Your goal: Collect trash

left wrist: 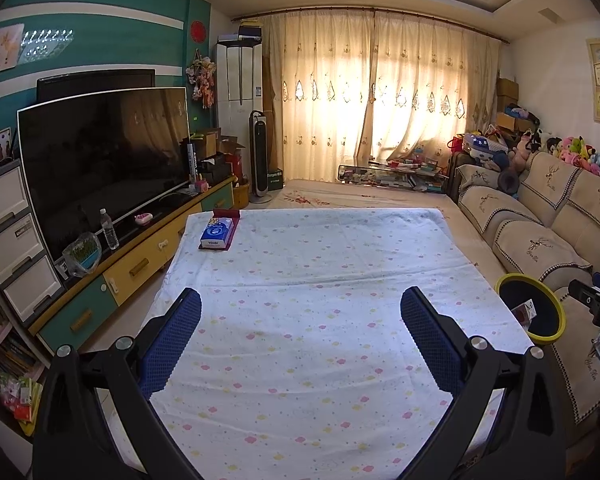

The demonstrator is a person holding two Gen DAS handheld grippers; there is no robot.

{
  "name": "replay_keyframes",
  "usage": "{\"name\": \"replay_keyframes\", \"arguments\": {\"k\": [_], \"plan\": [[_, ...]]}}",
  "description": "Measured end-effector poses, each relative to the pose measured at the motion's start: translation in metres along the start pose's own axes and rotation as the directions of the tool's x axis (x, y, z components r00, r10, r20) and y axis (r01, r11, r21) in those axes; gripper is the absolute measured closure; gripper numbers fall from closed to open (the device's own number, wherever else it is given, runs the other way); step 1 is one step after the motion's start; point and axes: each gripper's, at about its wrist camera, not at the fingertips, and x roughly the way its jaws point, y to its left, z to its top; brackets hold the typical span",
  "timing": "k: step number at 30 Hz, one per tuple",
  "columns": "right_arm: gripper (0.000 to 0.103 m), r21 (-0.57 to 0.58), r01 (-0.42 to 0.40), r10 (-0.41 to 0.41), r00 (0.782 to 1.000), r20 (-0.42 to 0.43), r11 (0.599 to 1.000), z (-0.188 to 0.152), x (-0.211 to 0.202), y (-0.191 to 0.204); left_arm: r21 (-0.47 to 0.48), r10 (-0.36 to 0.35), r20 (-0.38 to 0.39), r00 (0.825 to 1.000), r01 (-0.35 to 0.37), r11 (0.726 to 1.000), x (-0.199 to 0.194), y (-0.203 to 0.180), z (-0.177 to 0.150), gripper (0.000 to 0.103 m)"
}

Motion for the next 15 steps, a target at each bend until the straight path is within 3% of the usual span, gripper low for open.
{"name": "replay_keyframes", "arguments": {"k": [15], "plan": [[0.007,0.002,-0.004,0.004,1.0,-0.002,1.0,-0.0012,0.0024,0.0006,0.006,-0.001,-0.007,1.0,0.001,1.0,0.0048,-0.0021,-0.0027,0.005]]}}
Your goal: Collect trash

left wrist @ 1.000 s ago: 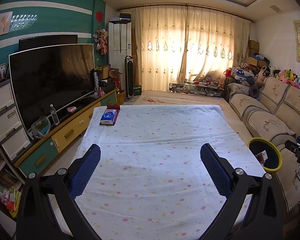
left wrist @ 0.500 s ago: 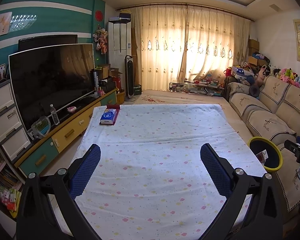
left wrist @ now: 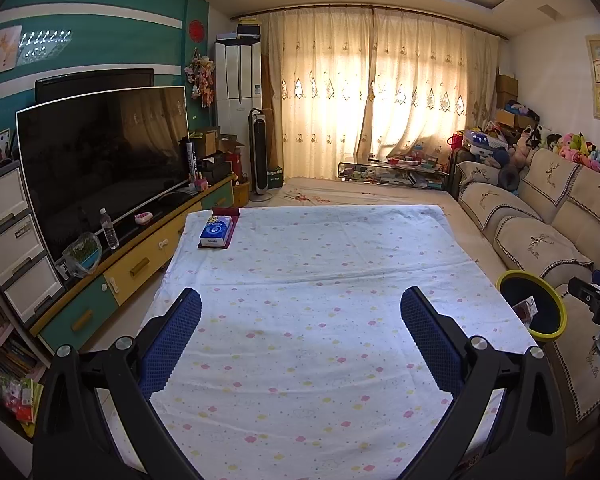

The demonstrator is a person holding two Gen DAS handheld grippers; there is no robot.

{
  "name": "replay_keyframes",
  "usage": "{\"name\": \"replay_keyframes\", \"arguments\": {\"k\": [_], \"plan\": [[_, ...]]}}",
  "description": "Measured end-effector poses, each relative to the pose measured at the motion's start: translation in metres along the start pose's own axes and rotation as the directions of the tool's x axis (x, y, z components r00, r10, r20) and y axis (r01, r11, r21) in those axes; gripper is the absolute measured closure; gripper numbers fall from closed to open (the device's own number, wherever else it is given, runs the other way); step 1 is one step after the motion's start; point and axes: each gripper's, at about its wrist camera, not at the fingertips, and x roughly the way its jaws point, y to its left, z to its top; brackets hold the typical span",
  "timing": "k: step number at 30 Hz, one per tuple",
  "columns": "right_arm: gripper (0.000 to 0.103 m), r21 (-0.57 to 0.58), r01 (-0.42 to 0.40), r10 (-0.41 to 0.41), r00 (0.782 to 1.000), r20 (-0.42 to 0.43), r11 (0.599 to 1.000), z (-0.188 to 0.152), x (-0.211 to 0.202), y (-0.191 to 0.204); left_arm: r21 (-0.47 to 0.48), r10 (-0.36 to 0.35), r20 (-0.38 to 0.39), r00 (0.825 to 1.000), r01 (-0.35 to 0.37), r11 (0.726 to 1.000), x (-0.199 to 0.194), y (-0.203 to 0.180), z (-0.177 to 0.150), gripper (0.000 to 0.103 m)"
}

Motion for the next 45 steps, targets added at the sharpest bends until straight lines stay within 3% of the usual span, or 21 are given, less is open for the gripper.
{"name": "replay_keyframes", "arguments": {"k": [45], "plan": [[0.007,-0.001,-0.002,0.002,1.0,-0.016,1.0,-0.01,0.007,0.004,0.027,-0.039,-0.048,0.998,0.041,0.999,0.019,-0.013,-0.005,0.005]]}}
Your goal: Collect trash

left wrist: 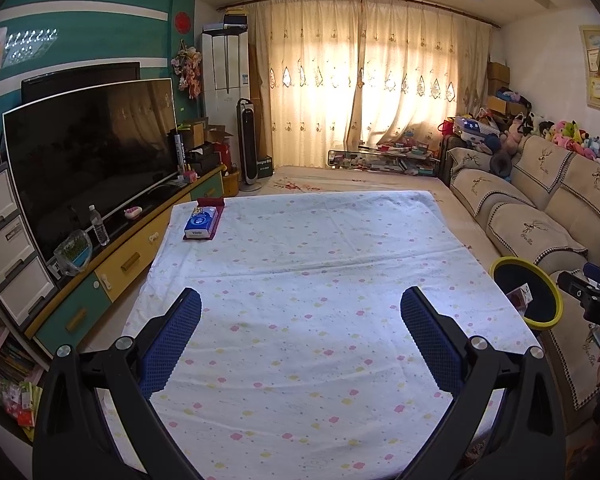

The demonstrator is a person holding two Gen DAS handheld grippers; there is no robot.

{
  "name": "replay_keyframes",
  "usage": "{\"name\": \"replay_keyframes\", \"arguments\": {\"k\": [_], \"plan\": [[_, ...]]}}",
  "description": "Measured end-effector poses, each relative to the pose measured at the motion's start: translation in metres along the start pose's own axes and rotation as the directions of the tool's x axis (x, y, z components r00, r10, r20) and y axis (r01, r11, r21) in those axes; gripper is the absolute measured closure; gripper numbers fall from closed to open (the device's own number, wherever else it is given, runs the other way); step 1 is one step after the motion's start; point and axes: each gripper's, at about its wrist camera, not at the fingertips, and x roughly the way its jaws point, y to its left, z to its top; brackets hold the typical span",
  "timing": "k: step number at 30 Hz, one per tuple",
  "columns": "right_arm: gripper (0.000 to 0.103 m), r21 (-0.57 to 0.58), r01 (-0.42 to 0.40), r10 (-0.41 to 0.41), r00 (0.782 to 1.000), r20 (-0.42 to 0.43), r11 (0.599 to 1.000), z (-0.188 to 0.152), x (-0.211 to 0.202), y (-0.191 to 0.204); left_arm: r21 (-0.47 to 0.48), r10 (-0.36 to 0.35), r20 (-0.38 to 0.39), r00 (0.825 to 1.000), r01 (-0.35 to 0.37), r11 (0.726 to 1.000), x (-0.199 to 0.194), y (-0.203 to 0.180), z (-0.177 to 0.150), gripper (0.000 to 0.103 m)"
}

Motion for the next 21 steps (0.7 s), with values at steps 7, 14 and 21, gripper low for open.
{"name": "replay_keyframes", "arguments": {"k": [7,14,21], "plan": [[0.007,-0.003,-0.004,0.004,1.0,-0.008,1.0,-0.004,0.003,0.001,-0.016,0.0,-0.02,1.0,0.0,1.0,0.007,0.0,0.001,0.005],[0.007,-0.005,-0.008,0.008,1.0,-0.021,1.0,-0.006,0.008,0.003,-0.037,-0.047,-0.022,0.999,0.046,0.998,0.012,0.002,0.001,0.005],[0.007,-0.031,-0.027,0.026,0.999,-0.042,0.999,0.009,0.028,0.01,-0.018,-0.019,-0.038,0.999,0.018,1.0,0.036,0.004,0.01,0.005]]}}
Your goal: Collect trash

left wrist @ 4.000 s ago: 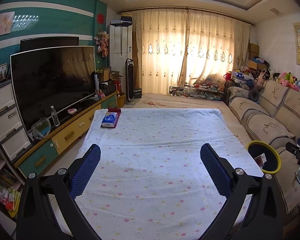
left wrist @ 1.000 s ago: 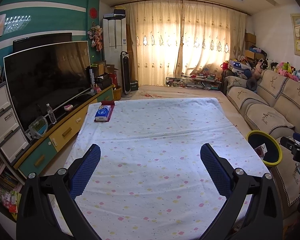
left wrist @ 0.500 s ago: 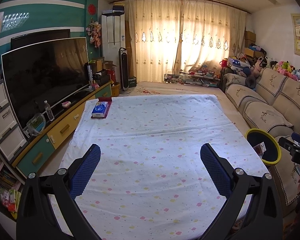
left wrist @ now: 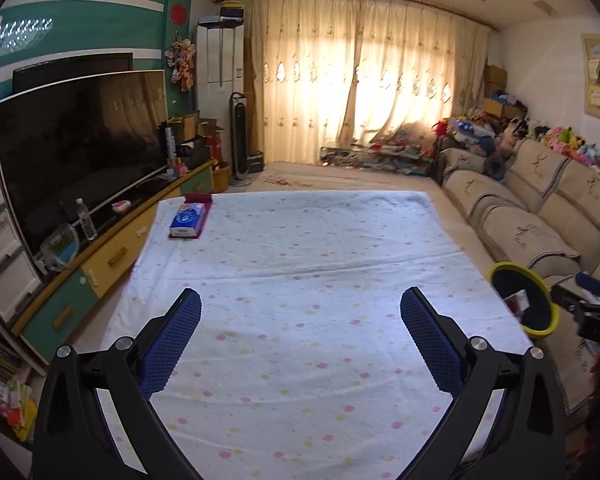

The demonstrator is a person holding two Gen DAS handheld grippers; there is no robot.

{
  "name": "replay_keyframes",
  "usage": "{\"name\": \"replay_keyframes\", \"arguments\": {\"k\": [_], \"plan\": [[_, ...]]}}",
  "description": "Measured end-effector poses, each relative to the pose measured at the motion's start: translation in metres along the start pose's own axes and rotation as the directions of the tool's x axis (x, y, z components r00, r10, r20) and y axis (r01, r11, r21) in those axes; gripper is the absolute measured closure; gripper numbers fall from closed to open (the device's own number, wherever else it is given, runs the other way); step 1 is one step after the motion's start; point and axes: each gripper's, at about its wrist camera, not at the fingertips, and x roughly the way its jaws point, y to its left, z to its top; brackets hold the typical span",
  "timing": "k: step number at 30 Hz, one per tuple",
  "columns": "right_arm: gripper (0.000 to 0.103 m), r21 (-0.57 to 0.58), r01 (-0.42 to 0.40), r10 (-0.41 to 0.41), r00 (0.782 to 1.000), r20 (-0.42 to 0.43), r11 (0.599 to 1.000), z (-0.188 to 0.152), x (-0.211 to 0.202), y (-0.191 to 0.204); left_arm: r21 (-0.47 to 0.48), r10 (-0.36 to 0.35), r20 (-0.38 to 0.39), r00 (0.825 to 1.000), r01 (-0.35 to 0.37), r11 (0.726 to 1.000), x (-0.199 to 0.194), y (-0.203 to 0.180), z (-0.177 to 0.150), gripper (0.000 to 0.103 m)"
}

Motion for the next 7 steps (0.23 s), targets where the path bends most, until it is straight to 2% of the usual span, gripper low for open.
{"name": "replay_keyframes", "arguments": {"k": [2,4,7], "plan": [[0.007,-0.015,-0.012,0.012,1.0,-0.017,1.0,0.008,0.014,0.005,-0.029,0.013,-0.068,0.998,-0.015,0.999,0.027,0.011,0.006,0.005],[0.007,-0.027,-0.058,0.057,0.998,-0.032,0.998,0.022,0.041,0.012,-0.043,0.04,-0.083,0.996,-0.044,0.998,0.055,0.023,0.013,0.005],[0.007,-0.039,-0.069,0.065,0.994,-0.086,0.997,0.044,0.097,0.023,-0.01,0.12,-0.103,0.987,-0.122,0.993,0.113,0.04,0.024,0.005]]}}
